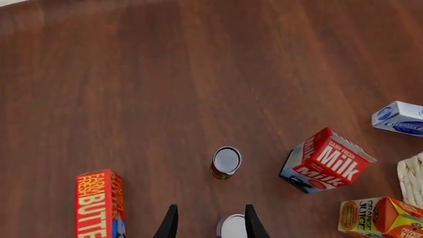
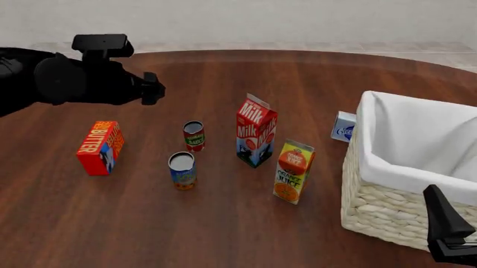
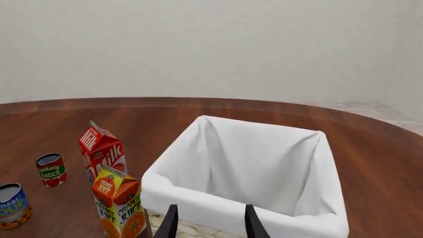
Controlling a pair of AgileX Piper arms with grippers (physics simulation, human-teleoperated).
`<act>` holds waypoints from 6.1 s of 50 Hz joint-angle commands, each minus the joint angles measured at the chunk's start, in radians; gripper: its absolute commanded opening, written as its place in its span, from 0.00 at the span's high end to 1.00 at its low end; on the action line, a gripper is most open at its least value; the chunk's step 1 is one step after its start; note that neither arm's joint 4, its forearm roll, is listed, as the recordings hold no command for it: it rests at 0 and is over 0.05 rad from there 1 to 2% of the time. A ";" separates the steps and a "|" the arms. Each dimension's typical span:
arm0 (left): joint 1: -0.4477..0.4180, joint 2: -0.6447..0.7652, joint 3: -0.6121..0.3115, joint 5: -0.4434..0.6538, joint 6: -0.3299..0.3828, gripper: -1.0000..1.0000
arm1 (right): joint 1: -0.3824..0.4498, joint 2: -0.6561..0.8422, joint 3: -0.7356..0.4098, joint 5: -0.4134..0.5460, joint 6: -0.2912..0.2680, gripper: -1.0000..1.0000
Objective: Pick up the tomato sauce, and put it in the basket.
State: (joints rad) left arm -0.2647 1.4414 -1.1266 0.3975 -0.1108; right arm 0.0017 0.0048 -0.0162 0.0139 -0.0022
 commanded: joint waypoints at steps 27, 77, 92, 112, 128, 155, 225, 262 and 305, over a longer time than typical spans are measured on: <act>-0.005 0.146 -0.025 -0.070 0.002 0.00 | 0.000 0.000 0.000 0.000 0.000 0.00; -0.023 0.310 -0.096 -0.122 -0.003 0.00 | 0.000 0.000 0.000 0.000 0.000 0.00; -0.049 0.372 -0.117 -0.146 -0.017 0.00 | 0.000 0.000 0.000 0.000 0.000 0.00; -0.055 0.429 -0.157 -0.142 -0.017 0.00 | 0.000 0.000 0.000 0.000 0.000 0.00; -0.062 0.461 -0.185 -0.137 -0.019 0.00 | 0.000 0.000 0.000 0.000 0.000 0.00; -0.055 0.517 -0.219 -0.134 -0.016 0.00 | 0.000 0.000 0.000 0.000 0.000 0.00; -0.064 0.632 -0.299 -0.102 -0.059 0.00 | 0.000 0.000 0.000 0.000 0.000 0.00; -0.068 0.684 -0.314 -0.081 -0.104 0.00 | 0.000 0.000 0.000 0.000 0.000 0.00; -0.093 0.195 -0.039 -0.078 -0.087 1.00 | 0.000 0.000 0.000 0.000 0.000 0.00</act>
State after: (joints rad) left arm -0.3407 1.7740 -1.2306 0.2970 -0.2020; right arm 0.0018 0.0048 -0.0162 0.0139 -0.0021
